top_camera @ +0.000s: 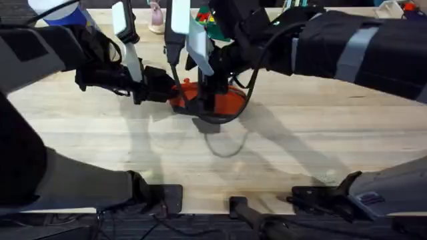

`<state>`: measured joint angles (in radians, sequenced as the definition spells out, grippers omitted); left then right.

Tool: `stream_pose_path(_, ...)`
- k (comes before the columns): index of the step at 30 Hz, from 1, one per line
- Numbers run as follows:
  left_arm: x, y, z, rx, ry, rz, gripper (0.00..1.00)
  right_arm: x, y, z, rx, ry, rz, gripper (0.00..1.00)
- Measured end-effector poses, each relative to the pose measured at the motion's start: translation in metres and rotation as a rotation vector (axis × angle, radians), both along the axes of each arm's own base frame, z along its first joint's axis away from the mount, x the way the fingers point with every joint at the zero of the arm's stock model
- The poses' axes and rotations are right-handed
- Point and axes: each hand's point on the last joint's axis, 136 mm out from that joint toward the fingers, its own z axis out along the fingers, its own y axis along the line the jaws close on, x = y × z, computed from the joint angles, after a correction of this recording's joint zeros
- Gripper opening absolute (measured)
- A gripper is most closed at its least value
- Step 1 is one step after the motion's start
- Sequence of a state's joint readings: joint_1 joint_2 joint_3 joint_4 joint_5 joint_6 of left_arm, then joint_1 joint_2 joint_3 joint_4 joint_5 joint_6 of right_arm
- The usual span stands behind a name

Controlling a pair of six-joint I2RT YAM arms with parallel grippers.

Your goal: Unzip the bag, pick up the pens from the table one at a time and place them inside, then zip the bag closed.

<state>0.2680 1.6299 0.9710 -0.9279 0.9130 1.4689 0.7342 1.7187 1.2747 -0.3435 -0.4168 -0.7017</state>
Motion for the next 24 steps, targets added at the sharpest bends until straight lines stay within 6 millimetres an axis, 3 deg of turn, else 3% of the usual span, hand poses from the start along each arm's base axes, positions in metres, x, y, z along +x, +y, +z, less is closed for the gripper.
stream_pose_path(2, 0.000, 0.000, 0.000, 0.000, -0.001, 0.000, 0.051, 0.002, -0.001, 0.000, -0.001, -0.003, -0.006, 0.996)
stream_pose_path(3, 0.000, 0.000, 0.000, 0.001, -0.004, -0.002, 0.123, 0.003, -0.003, 0.000, -0.002, -0.003, -0.011, 0.996)
stream_pose_path(7, 0.001, 0.000, 0.001, -0.002, -0.007, -0.001, 0.756, 0.015, -0.013, 0.007, -0.002, -0.026, -0.051, 0.996)
stream_pose_path(8, 0.001, 0.000, 0.001, -0.002, -0.007, -0.001, 0.896, 0.019, -0.017, 0.010, -0.003, -0.035, -0.066, 0.995)
stream_pose_path(9, 0.001, 0.000, 0.001, -0.003, -0.004, 0.001, 0.966, 0.022, -0.021, 0.012, -0.004, -0.042, -0.078, 0.995)
stream_pose_path(16, 0.001, 0.000, 0.001, -0.003, -0.004, 0.001, 0.992, 0.039, -0.044, 0.024, -0.016, -0.071, -0.154, 0.995)
stream_pose_path(24, -0.009, -0.003, 0.003, -0.019, 0.055, 0.001, 0.993, 0.041, -0.050, 0.023, -0.024, -0.068, -0.169, 0.996)
